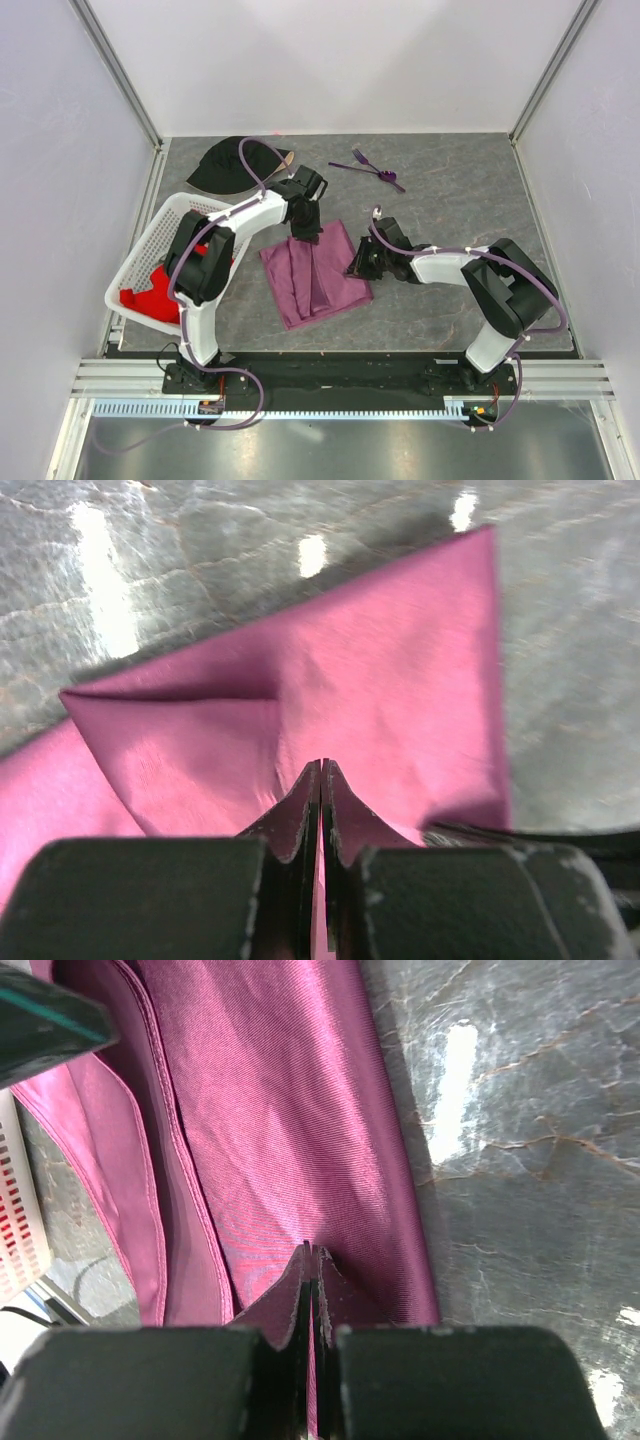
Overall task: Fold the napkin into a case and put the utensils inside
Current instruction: Smooth out the square-folded napkin at the center of the board.
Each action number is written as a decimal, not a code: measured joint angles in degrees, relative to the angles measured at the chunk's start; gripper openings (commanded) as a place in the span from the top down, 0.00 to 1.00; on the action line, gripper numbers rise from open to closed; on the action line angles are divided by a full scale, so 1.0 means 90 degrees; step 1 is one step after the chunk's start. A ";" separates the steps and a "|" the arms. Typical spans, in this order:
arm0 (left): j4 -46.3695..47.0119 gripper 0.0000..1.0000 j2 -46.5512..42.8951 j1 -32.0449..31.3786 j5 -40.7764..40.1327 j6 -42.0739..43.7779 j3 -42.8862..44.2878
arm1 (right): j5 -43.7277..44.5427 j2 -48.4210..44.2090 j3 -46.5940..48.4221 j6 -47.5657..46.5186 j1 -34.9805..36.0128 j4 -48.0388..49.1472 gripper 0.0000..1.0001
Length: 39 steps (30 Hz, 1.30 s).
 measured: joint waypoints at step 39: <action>-0.0651 0.83 -0.0104 0.0124 0.0444 0.0578 0.0350 | -0.0151 0.0083 -0.0165 0.0109 -0.0044 0.0525 1.00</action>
